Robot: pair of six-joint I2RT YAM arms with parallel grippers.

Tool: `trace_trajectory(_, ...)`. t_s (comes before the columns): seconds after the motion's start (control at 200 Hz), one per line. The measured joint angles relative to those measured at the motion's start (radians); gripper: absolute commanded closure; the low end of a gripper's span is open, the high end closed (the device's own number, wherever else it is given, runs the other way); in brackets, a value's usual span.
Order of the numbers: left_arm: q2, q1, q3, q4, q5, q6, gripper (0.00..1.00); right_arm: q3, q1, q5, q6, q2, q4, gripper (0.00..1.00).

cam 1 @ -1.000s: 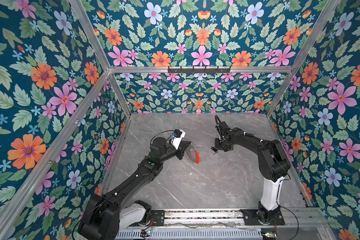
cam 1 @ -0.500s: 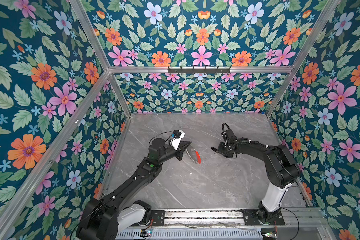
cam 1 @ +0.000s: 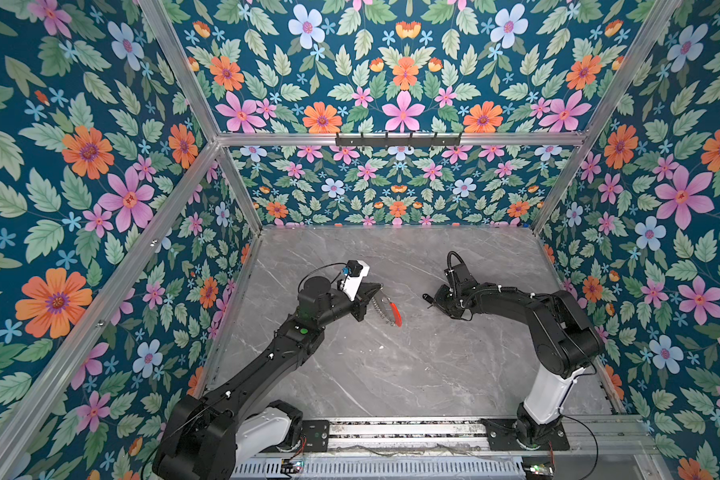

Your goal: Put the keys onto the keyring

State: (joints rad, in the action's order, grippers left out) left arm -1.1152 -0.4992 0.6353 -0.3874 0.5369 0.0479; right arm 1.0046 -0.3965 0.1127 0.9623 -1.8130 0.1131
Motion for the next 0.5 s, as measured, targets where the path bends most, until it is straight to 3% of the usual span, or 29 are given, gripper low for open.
trace_trajectory(0.315, 0.0, 0.0, 0.0, 0.001, 0.0, 0.0, 1.0, -0.003, 0.0, 0.0, 0.006, -0.006, -0.023, 0.85)
trace_trajectory(0.501, 0.002, 0.0, 0.001, 0.016, 0.0, 0.0, 1.0, -0.003, 0.0, -0.002, 0.005, -0.013, -0.042, 0.92)
